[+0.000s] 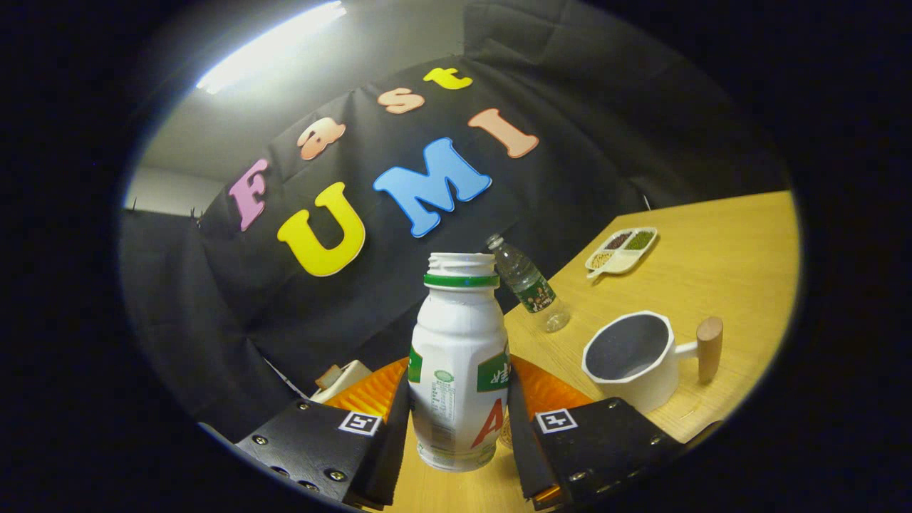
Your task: Take the bottle from table, then pour the juice into the cup, finally place the bottle on the coaster
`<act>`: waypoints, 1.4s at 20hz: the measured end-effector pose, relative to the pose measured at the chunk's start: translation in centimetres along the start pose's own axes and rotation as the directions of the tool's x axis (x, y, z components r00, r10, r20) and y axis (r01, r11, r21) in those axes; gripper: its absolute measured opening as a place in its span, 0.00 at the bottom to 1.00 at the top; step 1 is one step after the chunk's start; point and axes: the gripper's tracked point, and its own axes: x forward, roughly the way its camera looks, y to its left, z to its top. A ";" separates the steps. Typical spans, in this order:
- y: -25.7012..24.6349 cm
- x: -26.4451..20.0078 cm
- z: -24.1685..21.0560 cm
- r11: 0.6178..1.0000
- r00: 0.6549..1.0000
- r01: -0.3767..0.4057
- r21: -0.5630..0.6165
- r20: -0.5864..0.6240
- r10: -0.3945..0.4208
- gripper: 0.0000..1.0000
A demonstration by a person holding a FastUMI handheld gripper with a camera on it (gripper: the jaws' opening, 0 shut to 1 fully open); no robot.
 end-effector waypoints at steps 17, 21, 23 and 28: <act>-1.5 5.6 -4.0 0.800 0.999 0.050 -0.598 0.030 -0.040 0.64; -1.9 6.5 -5.2 0.807 0.999 0.034 -0.590 -0.001 -0.044 0.64; -1.8 6.8 -5.5 0.809 0.999 0.027 -0.587 -0.012 -0.043 0.64; -2.0 7.1 -5.3 0.803 0.999 0.031 -0.595 -0.005 -0.042 0.64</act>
